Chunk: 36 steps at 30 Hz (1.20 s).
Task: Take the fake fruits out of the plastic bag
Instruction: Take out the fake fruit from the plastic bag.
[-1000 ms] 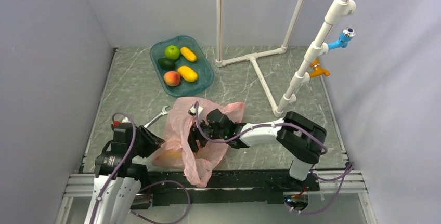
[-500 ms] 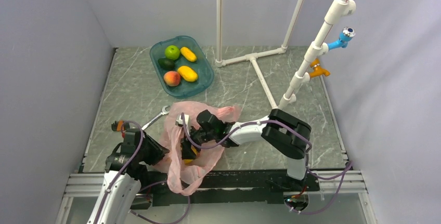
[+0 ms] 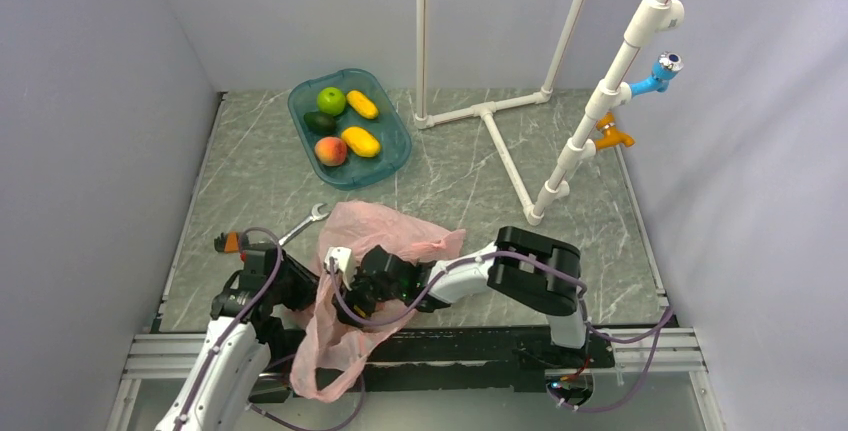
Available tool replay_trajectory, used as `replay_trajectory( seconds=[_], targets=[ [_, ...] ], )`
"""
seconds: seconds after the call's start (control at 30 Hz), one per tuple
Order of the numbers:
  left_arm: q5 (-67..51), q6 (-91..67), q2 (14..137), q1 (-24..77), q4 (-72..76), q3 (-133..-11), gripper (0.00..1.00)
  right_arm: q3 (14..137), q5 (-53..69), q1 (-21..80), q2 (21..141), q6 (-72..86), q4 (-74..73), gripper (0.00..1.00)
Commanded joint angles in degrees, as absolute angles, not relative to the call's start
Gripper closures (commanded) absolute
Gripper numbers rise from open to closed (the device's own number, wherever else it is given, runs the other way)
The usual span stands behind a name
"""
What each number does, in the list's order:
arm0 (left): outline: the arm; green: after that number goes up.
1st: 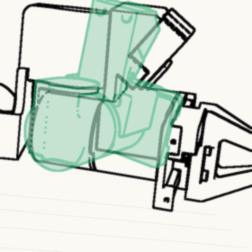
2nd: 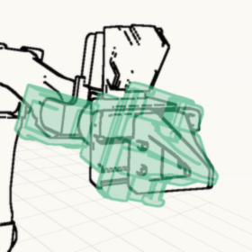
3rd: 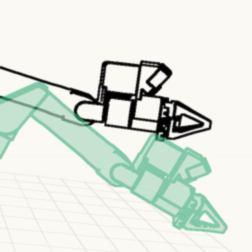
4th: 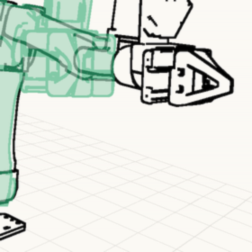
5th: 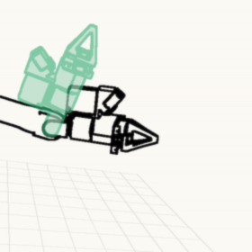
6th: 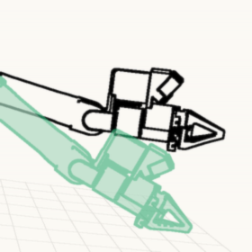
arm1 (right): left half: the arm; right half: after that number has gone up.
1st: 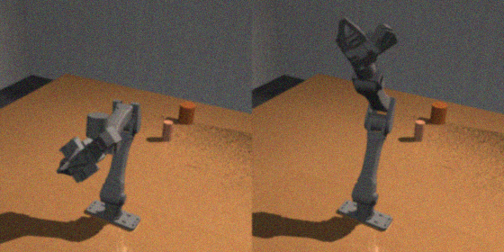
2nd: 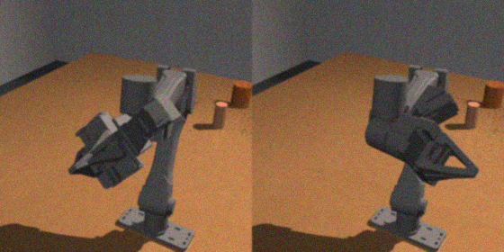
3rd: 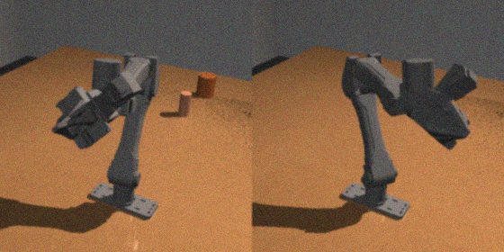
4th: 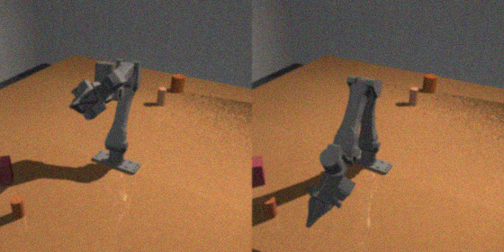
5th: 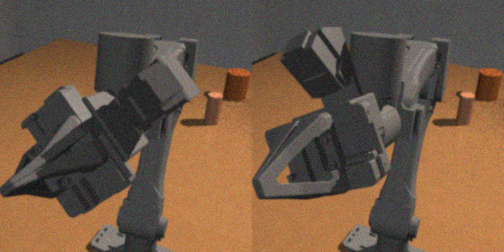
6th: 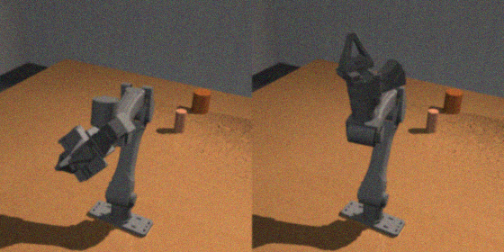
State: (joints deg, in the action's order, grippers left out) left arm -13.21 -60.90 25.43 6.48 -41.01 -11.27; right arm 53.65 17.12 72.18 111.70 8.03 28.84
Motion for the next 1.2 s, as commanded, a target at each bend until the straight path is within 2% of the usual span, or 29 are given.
replay_trajectory(
  seconds=[0.0,0.17,0.23,0.27,0.33,0.43,0.6,0.67,0.77,0.83,0.93,1.17],
  targets=[
    [-11.1,-59.6,30.5,6.6,-36.4,-12.8,0.62,51.4,2.5,73.6,109.2,7.0,28.9,0.51],
    [-5.9,-53.3,35.1,6.6,-40.0,-20.9,0.56,51.3,-6.2,74.0,101.7,10.1,23.0,0.76],
    [-8.6,-51.4,35.2,6.6,-38.7,-22.3,0.54,50.5,-10.2,73.7,98.6,12.4,21.6,0.89],
    [-9.7,-51.1,34.8,6.6,-39.1,-23.4,0.51,50.2,-11.7,73.6,97.4,13.2,21.1,0.95],
    [-11.0,-50.4,33.1,6.6,-40.7,-26.1,0.42,49.8,-12.9,73.1,96.1,14.7,20.3,1.00],
    [-12.5,-48.2,29.1,6.6,-44.2,-31.8,0.30,50.2,-16.2,72.9,96.1,15.6,19.0,1.00],
    [-14.9,-42.6,25.2,6.6,-53.3,-45.7,0.16,50.8,-23.4,72.8,95.2,18.8,14.1,1.00],
    [-18.9,-40.5,23.9,6.6,-54.7,-49.2,0.08,50.2,-24.1,72.5,94.7,20.4,12.8,1.00],
    [-30.5,-42.4,19.4,6.6,-50.2,-47.0,0.01,50.2,-21.8,72.1,94.7,22.0,11.9,1.00],
    [-36.9,-45.8,15.4,6.6,-47.0,-41.6,0.01,50.3,-20.2,72.1,94.6,22.5,12.0,1.00],
    [-36.4,-43.7,10.9,6.6,-51.8,-40.9,0.00,51.0,-19.2,72.1,95.0,23.8,12.0,1.00],
    [-38.0,-35.8,17.2,6.6,-55.7,-42.7,0.01,54.6,-18.9,71.8,97.4,26.5,11.5,1.00]
  ],
)
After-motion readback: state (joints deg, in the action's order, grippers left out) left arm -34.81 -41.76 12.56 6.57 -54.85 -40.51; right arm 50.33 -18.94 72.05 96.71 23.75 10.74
